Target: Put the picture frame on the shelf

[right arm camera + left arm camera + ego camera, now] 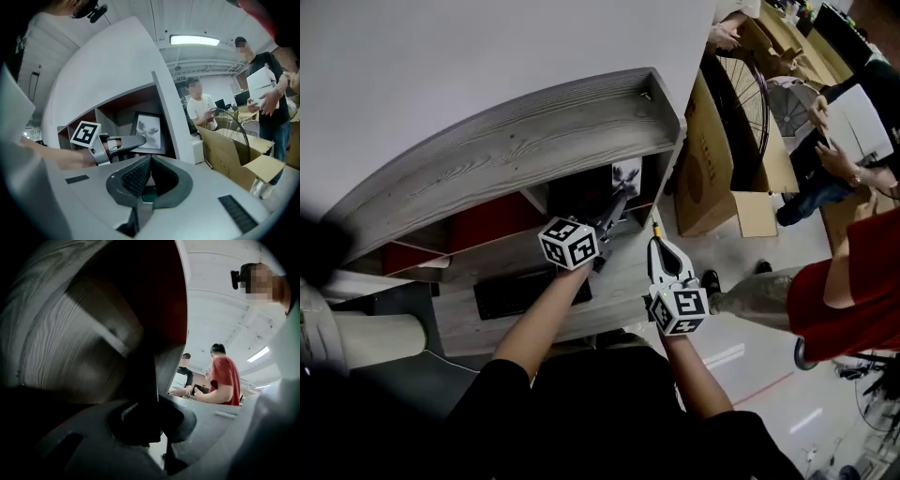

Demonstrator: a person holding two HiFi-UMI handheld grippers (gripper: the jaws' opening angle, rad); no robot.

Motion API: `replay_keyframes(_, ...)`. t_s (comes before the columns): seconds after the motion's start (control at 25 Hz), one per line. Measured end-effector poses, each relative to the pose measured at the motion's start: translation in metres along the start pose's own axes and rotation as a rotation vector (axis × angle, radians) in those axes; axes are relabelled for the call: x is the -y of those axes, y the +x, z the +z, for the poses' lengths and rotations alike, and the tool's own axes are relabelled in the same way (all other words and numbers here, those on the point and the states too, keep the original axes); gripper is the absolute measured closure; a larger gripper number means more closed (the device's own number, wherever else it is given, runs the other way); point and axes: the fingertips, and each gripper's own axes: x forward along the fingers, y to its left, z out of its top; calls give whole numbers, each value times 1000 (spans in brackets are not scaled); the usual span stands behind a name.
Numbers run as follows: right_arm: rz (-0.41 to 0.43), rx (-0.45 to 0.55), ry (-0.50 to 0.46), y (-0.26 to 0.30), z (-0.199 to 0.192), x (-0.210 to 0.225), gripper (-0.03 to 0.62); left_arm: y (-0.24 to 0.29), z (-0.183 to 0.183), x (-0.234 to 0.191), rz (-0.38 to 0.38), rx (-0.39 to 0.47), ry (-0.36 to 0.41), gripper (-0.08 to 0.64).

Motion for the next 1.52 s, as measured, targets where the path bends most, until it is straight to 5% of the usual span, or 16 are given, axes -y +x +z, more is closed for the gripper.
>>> replay_keyframes(0.48,14,-23,-12,11,-8,6,578,18,-16,-37,54,-86,-155,529)
replay_keyframes(0.92,-13,-24,6,9,-9,19,578,32,-32,-55,162,-256,-82,519)
replay_keyframes(1.24,-24,-26,7,8,-9,25,578,35,-28,-85,312,-307,-5,379)
replay_keyframes(1.52,-22,-32,4,7,-13,25,578,49,-31,-90,336,-352,47,308)
